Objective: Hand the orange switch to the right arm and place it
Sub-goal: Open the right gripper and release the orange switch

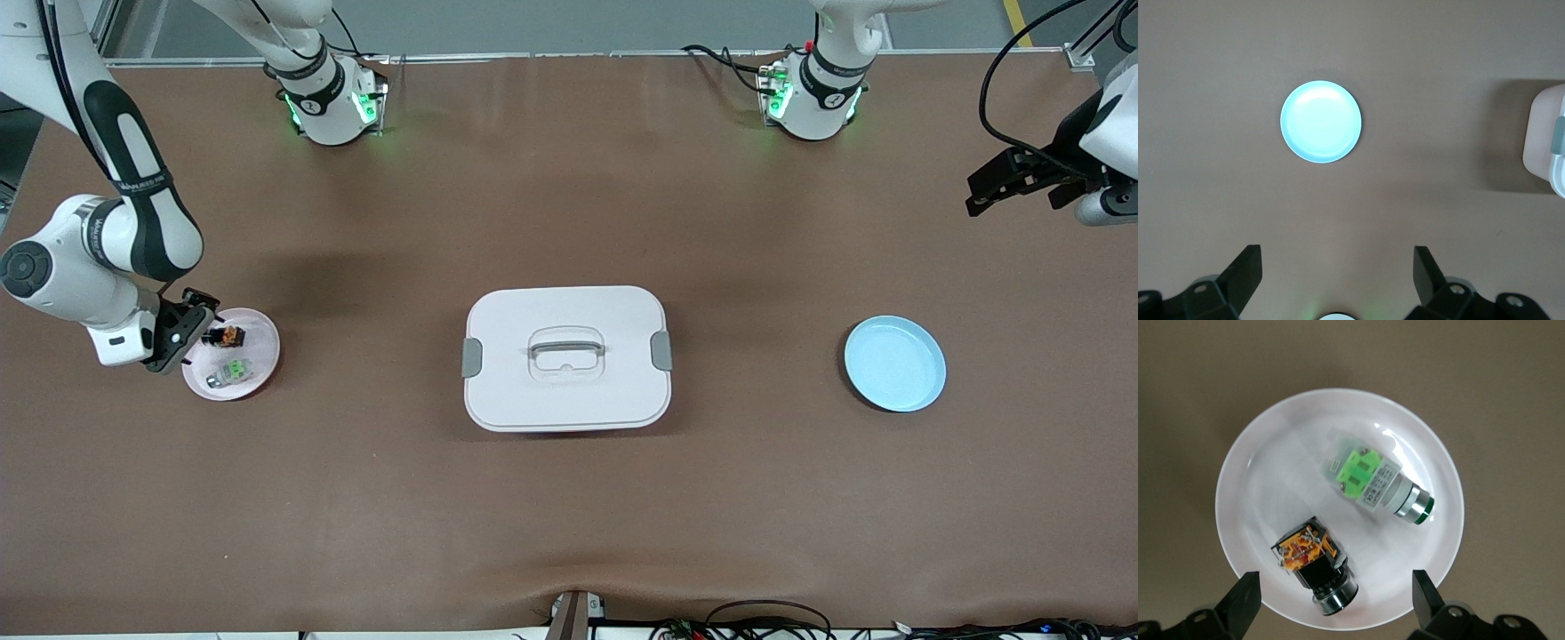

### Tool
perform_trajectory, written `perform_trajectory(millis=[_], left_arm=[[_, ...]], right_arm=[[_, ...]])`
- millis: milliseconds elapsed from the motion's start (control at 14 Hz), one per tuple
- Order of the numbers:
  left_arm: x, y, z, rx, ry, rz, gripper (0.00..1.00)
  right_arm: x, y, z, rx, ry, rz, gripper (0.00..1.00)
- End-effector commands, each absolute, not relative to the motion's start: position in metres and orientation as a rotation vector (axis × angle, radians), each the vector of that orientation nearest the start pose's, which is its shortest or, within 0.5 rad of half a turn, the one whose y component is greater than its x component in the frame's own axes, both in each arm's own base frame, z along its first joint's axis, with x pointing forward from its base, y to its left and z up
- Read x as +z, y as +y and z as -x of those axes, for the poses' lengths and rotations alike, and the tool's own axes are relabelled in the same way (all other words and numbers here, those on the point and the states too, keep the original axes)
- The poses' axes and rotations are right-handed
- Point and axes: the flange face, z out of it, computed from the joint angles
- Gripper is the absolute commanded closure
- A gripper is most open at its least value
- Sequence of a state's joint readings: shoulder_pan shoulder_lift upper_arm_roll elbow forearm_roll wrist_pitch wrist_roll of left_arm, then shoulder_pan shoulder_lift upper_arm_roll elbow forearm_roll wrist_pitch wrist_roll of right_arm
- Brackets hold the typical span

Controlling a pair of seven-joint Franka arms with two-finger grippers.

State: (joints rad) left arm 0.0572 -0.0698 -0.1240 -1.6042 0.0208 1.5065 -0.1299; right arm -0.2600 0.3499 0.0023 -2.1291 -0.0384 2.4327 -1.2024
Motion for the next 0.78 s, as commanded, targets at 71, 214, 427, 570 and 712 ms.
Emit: perform_trajectory(millis=[71,214,427,570,712], left_arm=[[0.639,-0.033,-0.526,0.031,-0.073,3.118,0.0],[0.641,-0.033,-0.526,0.026,-0.073,3.115,0.0],[0.639,-0.034,-0.527,0.026,-0.073,3.115,0.0],[0.639,-0.034,-0.529,0.012,-0.073,3.116,0.0],[0.638,-0.034,-0.53,0.007,-0.073,3.117,0.0]], right_arm=[[0.268,-0.123,-0.567,0.125,-1.174,2.892,0.0],[0.276,-0.12,-0.57,0.113,-0.913,2.999,0.0],[0.286,-0.119,-0.572,0.091,-0.536,3.104,0.0],[0.291,-0.116,-0.572,0.09,-0.388,3.129,0.0],[0.301,-0.111,-0.575,0.089,-0.264,3.145,0.0]])
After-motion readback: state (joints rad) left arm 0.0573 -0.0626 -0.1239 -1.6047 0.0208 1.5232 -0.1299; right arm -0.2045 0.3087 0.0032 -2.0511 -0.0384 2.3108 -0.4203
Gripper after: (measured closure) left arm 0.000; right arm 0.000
